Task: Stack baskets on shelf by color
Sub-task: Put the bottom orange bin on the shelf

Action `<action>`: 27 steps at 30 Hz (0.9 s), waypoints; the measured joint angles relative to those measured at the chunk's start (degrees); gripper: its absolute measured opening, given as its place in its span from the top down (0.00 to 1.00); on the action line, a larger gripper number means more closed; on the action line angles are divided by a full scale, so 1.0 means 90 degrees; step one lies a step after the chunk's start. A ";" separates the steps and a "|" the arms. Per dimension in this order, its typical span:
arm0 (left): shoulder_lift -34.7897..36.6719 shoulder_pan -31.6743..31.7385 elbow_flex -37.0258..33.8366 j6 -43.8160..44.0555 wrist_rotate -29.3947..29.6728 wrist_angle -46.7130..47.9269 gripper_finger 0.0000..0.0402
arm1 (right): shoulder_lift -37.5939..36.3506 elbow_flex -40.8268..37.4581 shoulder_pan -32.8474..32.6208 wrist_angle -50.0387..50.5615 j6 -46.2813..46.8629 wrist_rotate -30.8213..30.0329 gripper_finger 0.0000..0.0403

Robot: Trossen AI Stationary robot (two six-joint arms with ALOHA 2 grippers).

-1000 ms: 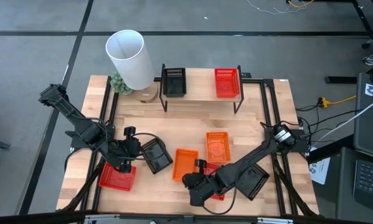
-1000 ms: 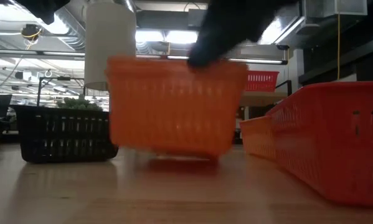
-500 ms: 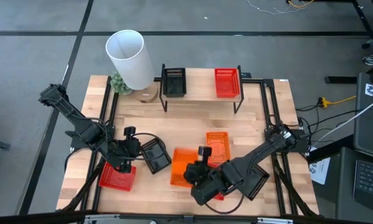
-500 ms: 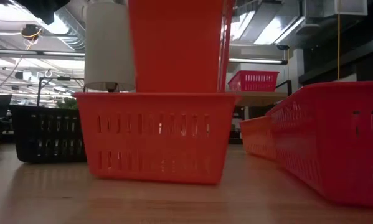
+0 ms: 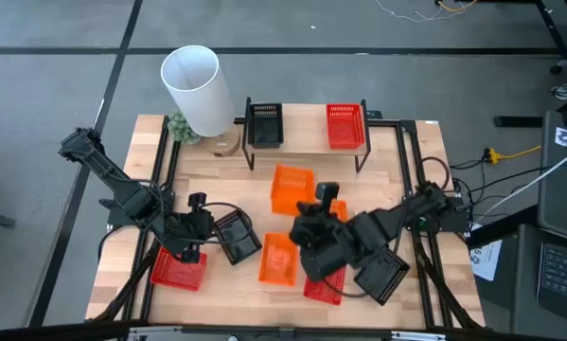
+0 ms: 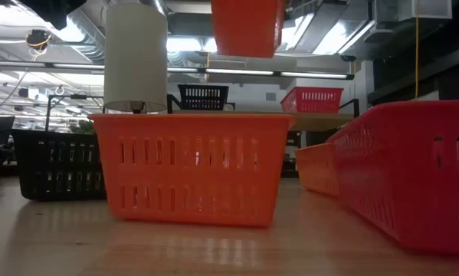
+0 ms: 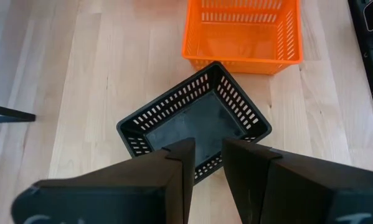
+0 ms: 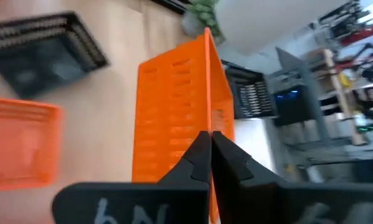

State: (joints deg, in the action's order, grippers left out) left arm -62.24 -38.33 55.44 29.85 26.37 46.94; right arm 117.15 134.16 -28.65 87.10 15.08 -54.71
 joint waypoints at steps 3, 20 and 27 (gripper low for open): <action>-0.0002 0.0000 0.0000 0.0000 0.0005 -0.0008 0.82 | -0.0017 0.0043 0.0347 0.0250 -0.0509 -0.0168 1.00; -0.0002 0.0000 0.0000 -0.0061 0.0012 -0.0008 0.82 | -0.0015 0.0059 0.2397 0.0239 -0.2736 0.0128 1.00; -0.0002 0.0000 0.0000 -0.0059 0.0015 -0.0006 0.82 | -0.0015 0.0059 0.2750 -0.0339 -0.3704 0.0524 1.00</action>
State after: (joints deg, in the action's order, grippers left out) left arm -62.26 -38.33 55.44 29.31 26.50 46.89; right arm 117.01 134.69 -3.91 84.04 -18.26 -50.00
